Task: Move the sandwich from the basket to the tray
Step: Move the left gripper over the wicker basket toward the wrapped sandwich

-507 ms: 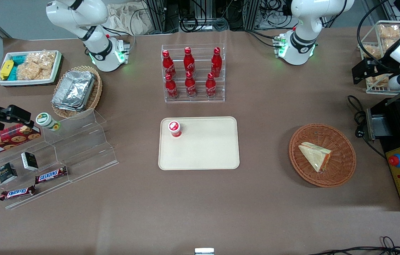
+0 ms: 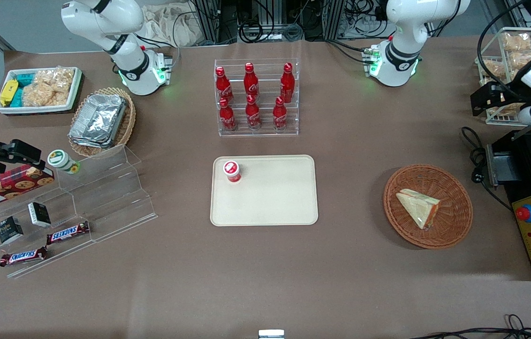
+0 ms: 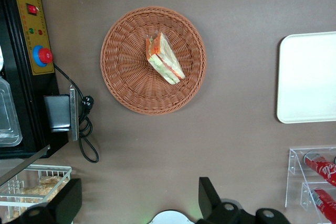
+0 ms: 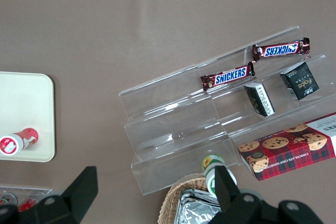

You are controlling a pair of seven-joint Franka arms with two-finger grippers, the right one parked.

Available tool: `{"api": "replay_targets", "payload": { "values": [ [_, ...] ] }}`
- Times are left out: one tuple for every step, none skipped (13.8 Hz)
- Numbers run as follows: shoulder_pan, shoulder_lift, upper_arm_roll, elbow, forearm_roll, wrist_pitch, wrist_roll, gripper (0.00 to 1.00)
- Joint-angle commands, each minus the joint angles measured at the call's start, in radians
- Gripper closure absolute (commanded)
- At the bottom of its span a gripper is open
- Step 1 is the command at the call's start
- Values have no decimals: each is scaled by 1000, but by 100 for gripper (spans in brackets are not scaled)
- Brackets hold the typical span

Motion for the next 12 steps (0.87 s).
{"api": "replay_targets", "payload": {
  "values": [
    [33, 65, -6, 40, 10, -29, 25, 0],
    [56, 91, -6, 40, -2, -26, 26, 0],
    [82, 118, -8, 42, -9, -20, 26, 0],
    [107, 154, -8, 42, -34, -14, 26, 0],
    [122, 188, -6, 42, -40, 3, 19, 0],
    [139, 219, -6, 40, -40, 43, 6, 0],
    [154, 251, -6, 34, -46, 83, -27, 0],
    [157, 283, -6, 33, -48, 127, -87, 0],
    [157, 318, -8, 30, -49, 173, -142, 0],
    [156, 355, -8, 25, -49, 219, -179, 0],
    [154, 380, -9, 11, -49, 262, -202, 0],
    [150, 388, -9, -21, -46, 314, -237, 0]
  ]
}}
